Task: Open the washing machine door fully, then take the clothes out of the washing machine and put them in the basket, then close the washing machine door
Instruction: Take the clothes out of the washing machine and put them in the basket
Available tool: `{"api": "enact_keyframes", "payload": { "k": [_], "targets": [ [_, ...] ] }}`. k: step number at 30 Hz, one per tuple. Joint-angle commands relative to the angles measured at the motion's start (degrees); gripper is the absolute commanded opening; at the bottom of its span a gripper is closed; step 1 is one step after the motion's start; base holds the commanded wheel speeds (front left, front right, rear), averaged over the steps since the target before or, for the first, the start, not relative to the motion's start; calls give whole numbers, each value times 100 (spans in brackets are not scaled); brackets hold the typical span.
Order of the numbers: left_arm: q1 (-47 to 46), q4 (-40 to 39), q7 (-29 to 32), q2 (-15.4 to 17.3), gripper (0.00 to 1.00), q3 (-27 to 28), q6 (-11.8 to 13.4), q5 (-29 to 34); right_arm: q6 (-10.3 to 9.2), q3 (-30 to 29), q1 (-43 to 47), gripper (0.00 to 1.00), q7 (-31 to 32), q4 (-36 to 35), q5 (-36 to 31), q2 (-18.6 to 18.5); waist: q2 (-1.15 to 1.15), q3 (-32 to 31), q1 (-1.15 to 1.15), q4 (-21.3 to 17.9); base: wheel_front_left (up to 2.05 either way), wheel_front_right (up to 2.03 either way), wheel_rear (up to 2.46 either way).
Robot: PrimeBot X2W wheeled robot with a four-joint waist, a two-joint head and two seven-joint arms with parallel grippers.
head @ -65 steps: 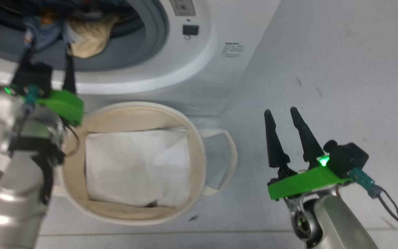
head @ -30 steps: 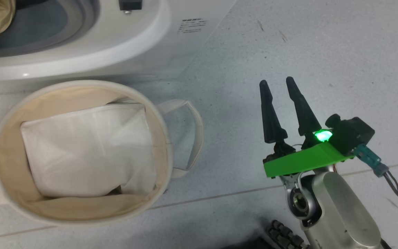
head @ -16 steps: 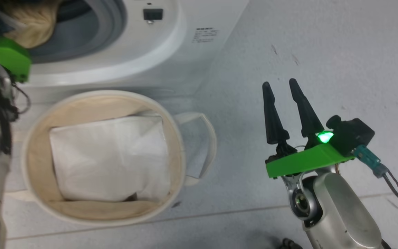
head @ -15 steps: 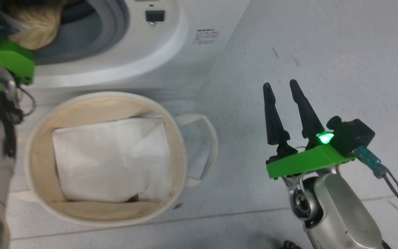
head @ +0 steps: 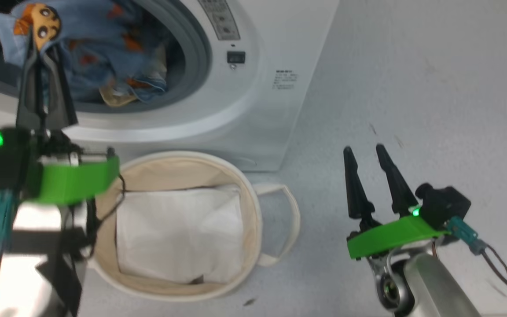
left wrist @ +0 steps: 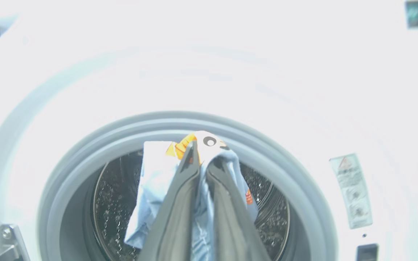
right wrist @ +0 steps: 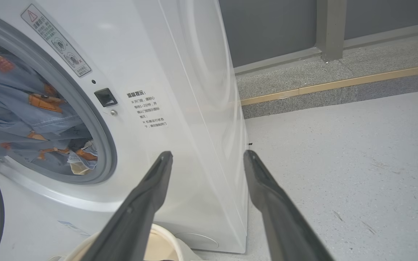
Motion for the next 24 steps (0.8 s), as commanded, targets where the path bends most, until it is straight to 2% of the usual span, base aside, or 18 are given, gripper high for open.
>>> {"api": "enact_keyframes", "payload": {
  "k": [1,9,18,24],
  "targets": [
    [117,-718,-25,53,0,254,-62,18,2,79,157,100,-70,-113,-43,22,0,-352,0,172,0,0,0],
    [861,-2541,-25,-360,0,304,-321,156,2,102,425,100,-70,-58,-54,22,0,-717,0,319,0,0,0],
    [1479,-2588,-26,-577,0,133,-605,234,2,117,500,100,-70,-47,-29,22,0,-835,0,335,0,0,0],
    [1993,-2227,-26,-672,0,-112,-780,340,2,102,500,100,-70,-43,-33,22,0,-791,0,339,0,0,0]
  ]
}}
